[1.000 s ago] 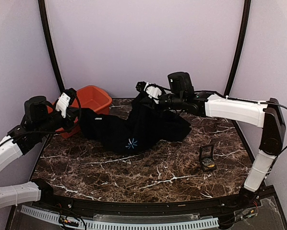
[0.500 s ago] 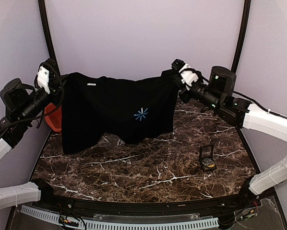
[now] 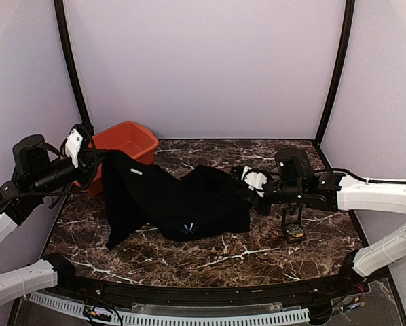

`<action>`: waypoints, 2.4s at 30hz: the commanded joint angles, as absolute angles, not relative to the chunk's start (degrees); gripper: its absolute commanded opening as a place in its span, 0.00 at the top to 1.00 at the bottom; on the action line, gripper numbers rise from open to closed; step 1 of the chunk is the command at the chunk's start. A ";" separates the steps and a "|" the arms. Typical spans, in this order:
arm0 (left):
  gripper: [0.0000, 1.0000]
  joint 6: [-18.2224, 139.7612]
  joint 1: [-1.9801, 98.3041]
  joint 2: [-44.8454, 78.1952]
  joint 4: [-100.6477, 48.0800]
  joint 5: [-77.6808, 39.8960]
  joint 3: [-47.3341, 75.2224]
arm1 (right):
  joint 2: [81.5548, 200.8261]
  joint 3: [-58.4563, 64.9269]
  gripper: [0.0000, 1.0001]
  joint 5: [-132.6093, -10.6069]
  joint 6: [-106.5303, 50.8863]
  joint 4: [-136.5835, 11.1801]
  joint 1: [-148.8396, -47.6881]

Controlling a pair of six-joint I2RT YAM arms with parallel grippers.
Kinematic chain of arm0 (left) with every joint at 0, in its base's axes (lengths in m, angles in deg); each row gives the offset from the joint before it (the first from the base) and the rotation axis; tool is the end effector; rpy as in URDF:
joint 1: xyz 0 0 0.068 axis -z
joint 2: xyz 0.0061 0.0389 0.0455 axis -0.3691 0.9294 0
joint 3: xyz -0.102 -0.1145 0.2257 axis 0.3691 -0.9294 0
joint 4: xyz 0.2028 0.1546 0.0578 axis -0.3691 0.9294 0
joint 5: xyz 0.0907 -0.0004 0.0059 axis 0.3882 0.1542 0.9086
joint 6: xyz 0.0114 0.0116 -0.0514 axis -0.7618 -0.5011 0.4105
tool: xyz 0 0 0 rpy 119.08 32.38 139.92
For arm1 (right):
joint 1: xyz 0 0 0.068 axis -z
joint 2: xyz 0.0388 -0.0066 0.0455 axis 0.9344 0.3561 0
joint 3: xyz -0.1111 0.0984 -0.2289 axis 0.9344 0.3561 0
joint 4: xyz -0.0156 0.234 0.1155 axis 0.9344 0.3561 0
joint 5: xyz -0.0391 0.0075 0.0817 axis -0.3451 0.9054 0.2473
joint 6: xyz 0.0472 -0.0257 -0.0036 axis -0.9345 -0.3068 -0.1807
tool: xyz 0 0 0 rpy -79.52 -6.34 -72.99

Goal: Pin the brooch onto the clothing
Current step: Place the crumpled clothing at the center of the board, then pick up the crumped clothing from the center of the board.

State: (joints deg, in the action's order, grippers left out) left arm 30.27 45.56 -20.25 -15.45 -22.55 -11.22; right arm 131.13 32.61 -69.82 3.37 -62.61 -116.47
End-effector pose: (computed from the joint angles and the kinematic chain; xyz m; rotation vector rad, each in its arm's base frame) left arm 0.1393 -0.0696 0.3731 0.7253 1.4026 -0.2318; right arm 0.1856 0.2100 0.2682 -1.2753 1.5841 0.4194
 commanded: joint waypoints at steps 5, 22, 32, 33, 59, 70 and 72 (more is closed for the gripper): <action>0.99 31.13 45.57 -19.71 0.10 -15.30 -16.77 | 146.54 19.93 0.71 -60.04 4.88 -39.42 -119.17; 0.99 26.95 53.95 -17.97 -0.98 -18.33 -19.30 | 180.96 -19.51 0.41 -47.76 4.31 -37.27 -119.49; 0.99 26.91 54.35 -19.95 -2.58 -16.12 -20.74 | 193.62 -30.10 0.41 -39.68 2.94 -36.10 -119.39; 0.99 26.88 54.35 -19.99 -2.66 -16.19 -20.84 | 194.24 -30.45 0.42 -39.43 2.85 -36.06 -119.41; 0.99 26.95 54.45 -19.94 -3.09 -15.73 -21.05 | 199.13 -34.24 0.68 -40.94 1.38 -35.63 -118.80; 0.99 27.17 54.45 -20.60 -3.52 -15.60 -21.61 | 199.42 -33.85 0.92 -36.66 2.64 -33.97 -118.55; 0.99 27.21 54.45 -20.69 -3.58 -15.51 -21.72 | 198.95 -33.69 1.00 -34.96 2.48 -33.86 -118.26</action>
State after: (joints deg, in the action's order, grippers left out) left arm 27.30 54.20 -19.92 -2.33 -15.71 -20.47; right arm 198.47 -32.94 -38.45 2.26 -35.11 -118.89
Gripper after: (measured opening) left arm 0.009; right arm 0.047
